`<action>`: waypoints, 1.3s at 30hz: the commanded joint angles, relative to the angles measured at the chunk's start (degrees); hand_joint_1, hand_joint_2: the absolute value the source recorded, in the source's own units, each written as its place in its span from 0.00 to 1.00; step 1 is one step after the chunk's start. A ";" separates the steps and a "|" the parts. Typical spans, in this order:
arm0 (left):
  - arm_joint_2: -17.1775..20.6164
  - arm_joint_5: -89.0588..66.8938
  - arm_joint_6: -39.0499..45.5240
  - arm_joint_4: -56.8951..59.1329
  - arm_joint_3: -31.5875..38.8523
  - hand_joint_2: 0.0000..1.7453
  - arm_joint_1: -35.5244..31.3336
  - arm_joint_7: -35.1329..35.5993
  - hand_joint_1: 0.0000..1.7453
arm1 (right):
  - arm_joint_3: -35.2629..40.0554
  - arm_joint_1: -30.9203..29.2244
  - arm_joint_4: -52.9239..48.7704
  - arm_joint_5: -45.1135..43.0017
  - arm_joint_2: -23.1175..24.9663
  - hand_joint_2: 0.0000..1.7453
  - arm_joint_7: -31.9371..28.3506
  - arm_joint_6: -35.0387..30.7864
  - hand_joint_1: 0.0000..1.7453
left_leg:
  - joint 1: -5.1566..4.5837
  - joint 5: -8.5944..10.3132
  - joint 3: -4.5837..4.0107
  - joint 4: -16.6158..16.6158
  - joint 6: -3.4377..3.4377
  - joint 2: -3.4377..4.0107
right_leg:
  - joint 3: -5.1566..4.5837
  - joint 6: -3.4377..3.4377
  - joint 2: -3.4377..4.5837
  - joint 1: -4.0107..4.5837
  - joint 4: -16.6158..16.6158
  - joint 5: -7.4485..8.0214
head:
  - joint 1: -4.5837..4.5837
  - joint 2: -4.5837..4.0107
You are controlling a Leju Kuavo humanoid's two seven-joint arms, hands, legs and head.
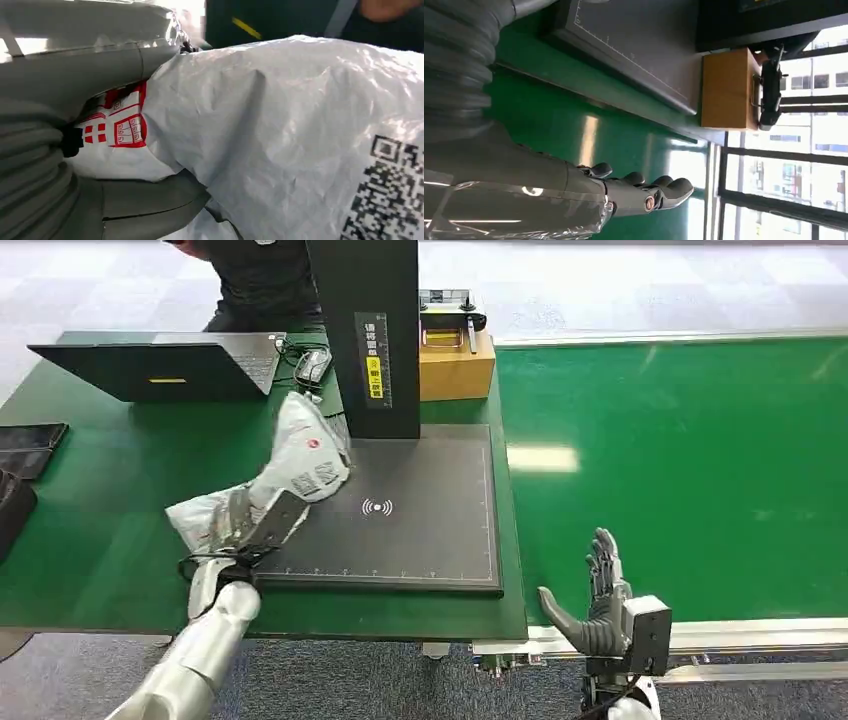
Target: Moved the parcel from conveyor to table for the left to box.
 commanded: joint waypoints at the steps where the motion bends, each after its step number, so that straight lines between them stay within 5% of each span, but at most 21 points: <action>1: 4.25 -3.00 3.31 -10.23 17.59 1.00 6.94 0.91 1.00 | -2.92 1.50 -0.81 0.04 1.62 1.00 -0.08 -0.23 0.00 | 0.07 -0.03 0.13 -0.10 -0.20 0.12 | 0.08 0.10 0.19 0.03 -0.11 0.01 | 0.02 0.00; 9: 2.61 4.08 3.61 -16.99 24.57 1.00 9.63 -5.11 1.00 | -2.53 1.10 0.34 0.04 1.29 1.00 -0.10 -0.20 0.00 | 0.09 -0.04 -0.04 -0.02 -0.16 0.02 | 0.00 0.08 0.08 0.06 -0.06 -0.03 | 0.02 0.00; 10: 2.34 5.26 2.98 -17.28 24.22 1.00 9.73 -6.89 0.34 | -2.26 0.88 0.67 0.04 1.14 1.00 -0.10 -0.17 0.00 | 0.09 -0.03 0.00 -0.05 -0.21 0.00 | 0.03 0.11 0.08 0.05 -0.08 -0.03 | 0.02 0.00; 11: 2.36 4.86 3.29 -17.20 23.87 1.00 9.89 -7.55 0.00 | -2.05 0.75 0.89 0.04 1.00 1.00 -0.11 -0.14 0.00 | 0.10 -0.01 0.04 -0.10 -0.24 -0.03 | 0.07 0.13 0.05 0.04 -0.13 -0.02 | 0.02 0.00; 28: -1.57 13.67 -2.49 -18.88 21.54 1.00 11.34 -12.53 0.00 | -0.76 -0.37 2.02 0.06 0.43 1.00 -0.22 0.01 0.00 | 0.04 -0.01 -0.07 -0.02 -0.10 -0.08 | -0.02 0.07 -0.04 0.00 -0.05 -0.04 | 0.02 0.00; 34: -3.49 24.03 -5.04 -24.74 21.36 1.00 13.03 -20.25 0.00 | -1.28 -0.15 1.89 0.07 0.57 1.00 -0.30 0.01 0.00 | 0.04 -0.02 -0.07 -0.01 -0.12 -0.10 | -0.01 0.09 -0.05 0.00 -0.06 -0.04 | 0.02 0.00; 39: -5.89 44.52 -21.51 -34.87 20.14 1.00 16.89 -25.53 0.00 | -1.58 -0.35 2.38 0.04 0.35 1.00 -0.75 0.27 0.00 | 0.06 -0.03 -0.04 -0.04 -0.16 -0.11 | 0.03 0.11 -0.04 0.01 -0.10 -0.04 | 0.02 0.00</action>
